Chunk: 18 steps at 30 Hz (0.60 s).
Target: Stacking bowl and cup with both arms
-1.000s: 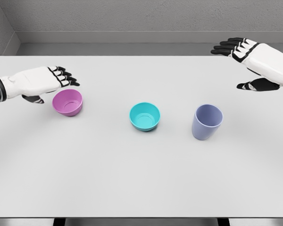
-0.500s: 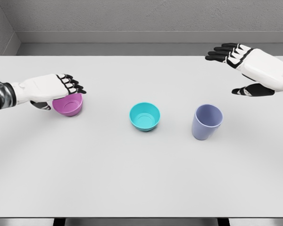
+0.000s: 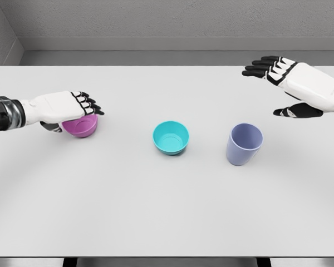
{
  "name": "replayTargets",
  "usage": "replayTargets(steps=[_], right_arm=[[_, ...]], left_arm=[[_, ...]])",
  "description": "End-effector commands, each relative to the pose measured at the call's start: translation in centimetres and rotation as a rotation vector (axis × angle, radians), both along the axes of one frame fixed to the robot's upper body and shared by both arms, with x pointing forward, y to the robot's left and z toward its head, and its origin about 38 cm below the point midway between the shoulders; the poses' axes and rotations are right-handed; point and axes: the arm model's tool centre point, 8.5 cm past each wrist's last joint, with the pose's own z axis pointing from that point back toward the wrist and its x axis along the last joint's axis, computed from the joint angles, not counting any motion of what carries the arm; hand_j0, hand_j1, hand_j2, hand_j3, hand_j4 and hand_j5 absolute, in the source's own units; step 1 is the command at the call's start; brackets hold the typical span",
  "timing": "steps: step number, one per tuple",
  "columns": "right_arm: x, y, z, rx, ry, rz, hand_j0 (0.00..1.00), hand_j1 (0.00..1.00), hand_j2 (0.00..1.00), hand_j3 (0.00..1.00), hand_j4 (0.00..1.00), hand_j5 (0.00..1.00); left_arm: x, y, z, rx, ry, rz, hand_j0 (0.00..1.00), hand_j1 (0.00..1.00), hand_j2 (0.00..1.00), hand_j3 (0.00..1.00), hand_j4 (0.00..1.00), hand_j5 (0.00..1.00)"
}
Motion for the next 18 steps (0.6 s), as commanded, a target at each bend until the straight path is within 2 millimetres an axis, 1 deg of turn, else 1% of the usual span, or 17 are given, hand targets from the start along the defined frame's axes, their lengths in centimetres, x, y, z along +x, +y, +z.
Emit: replayTargets(steps=[1, 3, 6, 9, 14, 16, 18], right_arm=[[-0.02, -0.06, 0.10, 0.004, 0.001, -0.001, 1.00, 1.00, 1.00, 1.00, 1.00, 1.00], [-0.02, -0.06, 0.10, 0.004, 0.001, -0.001, 1.00, 1.00, 1.00, 1.00, 1.00, 1.00], [-0.03, -0.02, 0.02, 0.005, 0.003, -0.001, 1.00, 1.00, 1.00, 1.00, 1.00, 1.00], [-0.03, -0.02, 0.02, 0.005, 0.003, -0.001, 1.00, 1.00, 1.00, 1.00, 1.00, 1.00], [0.01, -0.01, 0.14, 0.005, 0.000, 0.000, 1.00, 1.00, 1.00, 1.00, 1.00, 1.00], [0.03, -0.06, 0.12, 0.005, 0.000, -0.002, 1.00, 1.00, 1.00, 1.00, 1.00, 1.00], [0.00, 0.02, 0.06, 0.006, 0.001, 0.000, 1.00, 1.00, 1.00, 1.00, 1.00, 1.00]], left_arm=[[0.03, 0.03, -0.04, 0.005, -0.001, 0.002, 1.00, 1.00, 1.00, 1.00, 1.00, 1.00], [0.09, -0.23, -0.23, 0.010, -0.003, -0.002, 1.00, 1.00, 1.00, 1.00, 1.00, 1.00], [0.28, 0.13, -0.47, 0.023, -0.001, 0.009, 1.00, 1.00, 1.00, 1.00, 1.00, 1.00], [0.17, -0.04, -0.84, 0.035, 0.007, 0.003, 1.00, 1.00, 1.00, 1.00, 1.00, 1.00], [0.46, -0.50, -0.60, 0.023, 0.000, -0.002, 1.00, 1.00, 1.00, 1.00, 1.00, 1.00], [0.50, -0.44, -0.70, 0.024, 0.002, 0.001, 1.00, 1.00, 1.00, 1.00, 1.00, 1.00], [0.52, -0.80, -0.82, 0.019, 0.004, -0.005, 1.00, 1.00, 1.00, 1.00, 1.00, 1.00]])
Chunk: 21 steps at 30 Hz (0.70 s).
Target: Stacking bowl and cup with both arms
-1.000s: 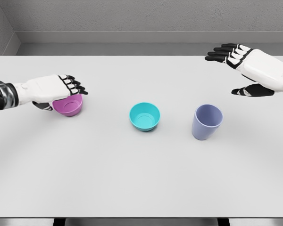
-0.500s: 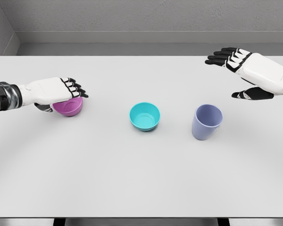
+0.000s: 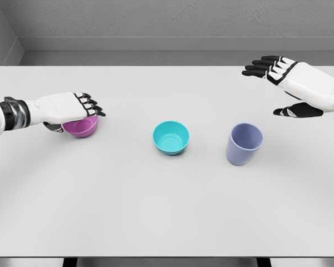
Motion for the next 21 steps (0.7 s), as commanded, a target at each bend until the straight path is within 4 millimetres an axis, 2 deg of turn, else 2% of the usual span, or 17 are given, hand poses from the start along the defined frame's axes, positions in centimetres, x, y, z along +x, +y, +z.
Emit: replayTargets(steps=[1, 6, 21], right_arm=[[0.01, -0.03, 0.05, 0.006, 0.001, -0.001, 1.00, 1.00, 1.00, 1.00, 1.00, 1.00], [-0.01, 0.01, 0.07, 0.006, 0.001, 0.000, 1.00, 1.00, 1.00, 1.00, 1.00, 1.00], [-0.06, -0.14, -0.24, 0.004, 0.010, -0.004, 1.00, 1.00, 1.00, 1.00, 1.00, 1.00]], left_arm=[[0.04, -0.18, -0.07, -0.007, 0.001, 0.000, 1.00, 1.00, 1.00, 1.00, 1.00, 1.00], [0.10, -0.73, -0.26, -0.003, 0.006, -0.013, 1.00, 1.00, 1.00, 1.00, 1.00, 1.00], [0.15, -0.63, -0.71, 0.036, 0.005, -0.014, 1.00, 1.00, 1.00, 1.00, 1.00, 1.00]])
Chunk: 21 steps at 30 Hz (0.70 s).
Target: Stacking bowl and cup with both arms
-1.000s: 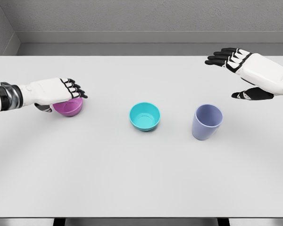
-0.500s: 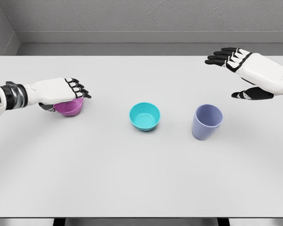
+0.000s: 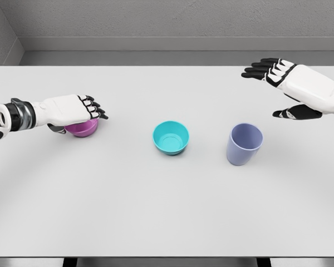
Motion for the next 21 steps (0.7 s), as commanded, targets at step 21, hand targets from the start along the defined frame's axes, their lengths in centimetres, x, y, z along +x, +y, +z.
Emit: replayTargets(steps=[21], right_arm=[[-0.06, -0.03, 0.08, 0.004, 0.002, 0.000, 1.00, 1.00, 1.00, 1.00, 1.00, 1.00]], left_arm=[[0.19, -0.11, 0.08, 0.031, 0.010, 0.005, 0.81, 0.81, 0.81, 0.81, 0.81, 0.81]])
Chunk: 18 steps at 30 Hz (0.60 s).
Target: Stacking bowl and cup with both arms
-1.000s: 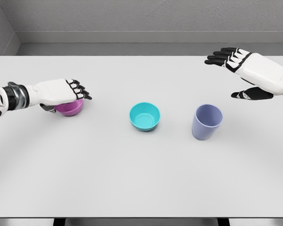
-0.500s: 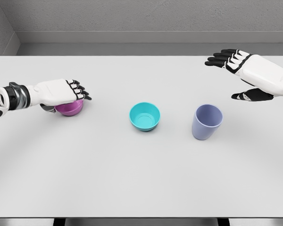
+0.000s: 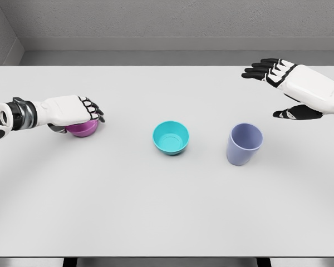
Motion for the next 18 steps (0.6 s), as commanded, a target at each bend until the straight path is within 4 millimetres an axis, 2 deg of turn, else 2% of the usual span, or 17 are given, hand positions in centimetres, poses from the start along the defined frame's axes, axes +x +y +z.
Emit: replayTargets(steps=[1, 12, 18], right_arm=[[0.0, 0.0, 0.1, 0.005, 0.001, -0.001, 1.00, 1.00, 1.00, 1.00, 1.00, 1.00], [0.0, 0.0, 0.0, 0.005, 0.003, -0.001, 1.00, 1.00, 1.00, 1.00, 1.00, 1.00], [0.0, 0.0, 0.1, 0.005, 0.001, -0.001, 1.00, 1.00, 1.00, 1.00, 1.00, 1.00]], left_arm=[[0.0, 0.1, 0.1, -0.003, 0.000, 0.003, 0.79, 0.79, 0.79, 0.79, 0.79, 0.79], [0.0, -0.5, 0.8, -0.035, -0.013, -0.009, 0.79, 0.79, 0.79, 0.79, 0.79, 0.79], [-0.6, -3.0, 2.2, -0.102, -0.038, -0.075, 0.79, 0.79, 0.79, 0.79, 0.79, 0.79]])
